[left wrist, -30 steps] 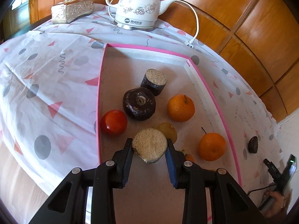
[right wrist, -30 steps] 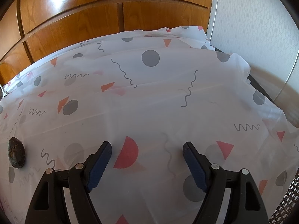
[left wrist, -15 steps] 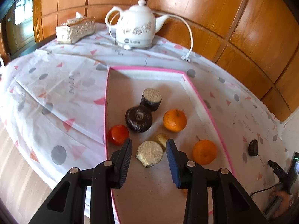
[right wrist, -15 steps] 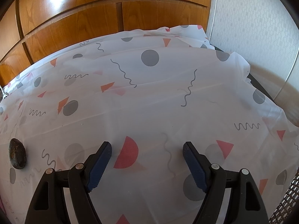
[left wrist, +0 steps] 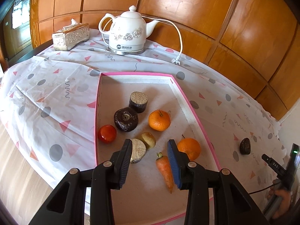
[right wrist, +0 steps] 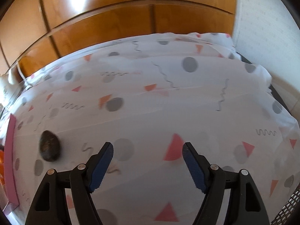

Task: Organize fruits
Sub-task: 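Withdraw the open left tool from the tray, then move the right tool to the dark brown lump and close on it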

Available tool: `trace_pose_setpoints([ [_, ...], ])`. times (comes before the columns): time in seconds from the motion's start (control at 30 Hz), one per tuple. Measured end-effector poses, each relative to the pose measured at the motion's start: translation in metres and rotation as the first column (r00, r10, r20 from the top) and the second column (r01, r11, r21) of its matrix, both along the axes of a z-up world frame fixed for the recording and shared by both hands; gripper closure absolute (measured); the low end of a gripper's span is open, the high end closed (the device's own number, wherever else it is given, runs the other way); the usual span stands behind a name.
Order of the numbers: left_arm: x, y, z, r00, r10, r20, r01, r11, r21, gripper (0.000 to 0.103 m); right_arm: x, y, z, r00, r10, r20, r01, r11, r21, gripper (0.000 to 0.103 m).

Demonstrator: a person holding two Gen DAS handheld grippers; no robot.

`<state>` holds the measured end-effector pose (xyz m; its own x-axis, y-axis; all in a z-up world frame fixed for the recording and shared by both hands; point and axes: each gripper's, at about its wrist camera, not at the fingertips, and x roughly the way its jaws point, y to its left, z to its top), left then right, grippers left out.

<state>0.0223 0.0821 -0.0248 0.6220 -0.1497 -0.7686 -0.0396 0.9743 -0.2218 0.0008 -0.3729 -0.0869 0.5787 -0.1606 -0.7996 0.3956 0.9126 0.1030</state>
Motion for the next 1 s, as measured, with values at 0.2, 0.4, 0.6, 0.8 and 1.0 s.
trace_pose_setpoints([
  [0.2, -0.001, -0.004, 0.000, 1.000, -0.008, 0.000, 0.008, 1.000, 0.007, 0.064, 0.004, 0.019, 0.002, 0.998, 0.067, 0.002, -0.067, 0.998, 0.016, 0.026],
  [0.4, -0.002, -0.007, 0.002, 1.000, -0.016, 0.001, 0.016, 1.000, 0.013, 0.064, 0.012, 0.036, 0.006, 0.987, 0.159, 0.011, -0.160, 0.987, 0.032, 0.026],
  [0.6, -0.002, -0.008, 0.001, 1.000, -0.017, -0.009, 0.017, 1.000, 0.015, 0.064, 0.017, 0.055, 0.010, 0.972, 0.236, 0.019, -0.236, 0.971, 0.036, 0.026],
  [0.8, -0.001, -0.007, 0.000, 1.000, -0.016, -0.014, 0.016, 1.000, 0.009, 0.064, 0.020, 0.066, 0.010, 0.960, 0.279, 0.015, -0.279, 0.960, 0.032, 0.026],
  [1.0, -0.001, 0.004, 0.001, 1.000, 0.018, -0.013, -0.018, 1.000, -0.010, 0.064, 0.022, 0.072, 0.012, 0.949, 0.315, 0.014, -0.316, 0.949, 0.026, 0.026],
])
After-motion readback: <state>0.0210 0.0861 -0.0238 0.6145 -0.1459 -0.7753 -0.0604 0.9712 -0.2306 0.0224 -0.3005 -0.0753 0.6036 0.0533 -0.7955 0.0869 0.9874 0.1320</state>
